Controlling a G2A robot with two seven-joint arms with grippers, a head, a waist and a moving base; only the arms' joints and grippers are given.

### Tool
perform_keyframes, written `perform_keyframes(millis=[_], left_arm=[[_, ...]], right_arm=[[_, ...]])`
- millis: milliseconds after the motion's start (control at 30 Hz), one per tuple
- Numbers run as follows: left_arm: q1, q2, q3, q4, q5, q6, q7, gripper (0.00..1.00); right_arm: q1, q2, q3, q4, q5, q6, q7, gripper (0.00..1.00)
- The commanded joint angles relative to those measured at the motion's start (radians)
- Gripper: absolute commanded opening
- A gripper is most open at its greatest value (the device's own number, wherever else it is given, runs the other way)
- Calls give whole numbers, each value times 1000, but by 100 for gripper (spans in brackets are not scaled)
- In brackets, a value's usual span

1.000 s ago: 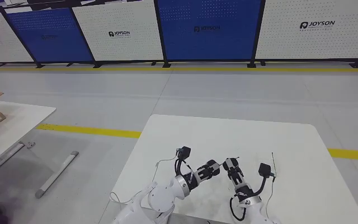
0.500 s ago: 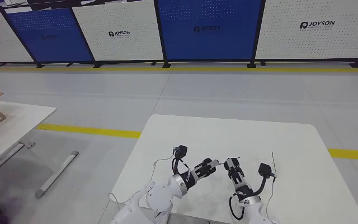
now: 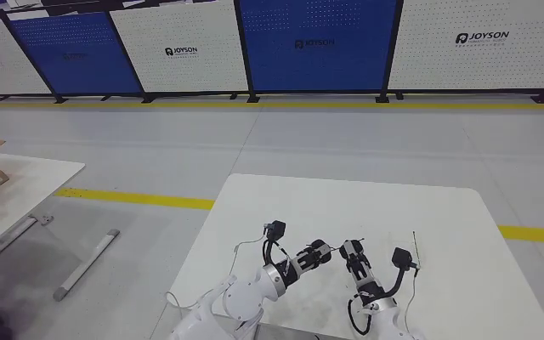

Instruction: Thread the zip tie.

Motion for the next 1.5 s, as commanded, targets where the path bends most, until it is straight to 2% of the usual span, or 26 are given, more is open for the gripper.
perform_keyframes(millis=[0,167,200,233,433,667,767,1067,1167,1300,1433,1467], left_arm=[[1,0,0,-2,-2,-7,-1,0],[3,1,-1,-1,-7,-14,-6,0],[3,1,0,0,-7,-13,-6,0],[2,1,0,0,-8,-13,-7,0],[-1,-1,3,5,-12,-4,-1,0],[6,-2,-26,-9,-64,28,48,0],[13,0,-35,-18,-57,33,55,0],[18,0,-36,-22,-54,36,53,0],[19,0,-35,-23,-60,36,52,0],[25,-3,-56,-30,-183,50,31,0],[28,-3,-77,-42,-245,57,24,0],[24,-2,-83,-45,-214,49,48,0]], right_arm=[[2,0,-1,2,-1,1,5,0],[6,0,-1,3,3,-8,22,0],[5,0,-1,3,7,-9,25,25],[6,0,0,3,10,-9,27,100],[11,2,4,3,20,-3,54,100],[-18,10,48,-23,51,-75,52,100],[-40,13,78,-38,45,-69,15,100],[-40,13,78,-38,45,-69,15,100],[-34,15,81,-38,-15,-48,8,100],[-24,22,87,-26,-148,-16,15,100],[-12,26,72,-10,-360,84,-20,100],[-12,25,69,-7,-369,98,-34,100]])
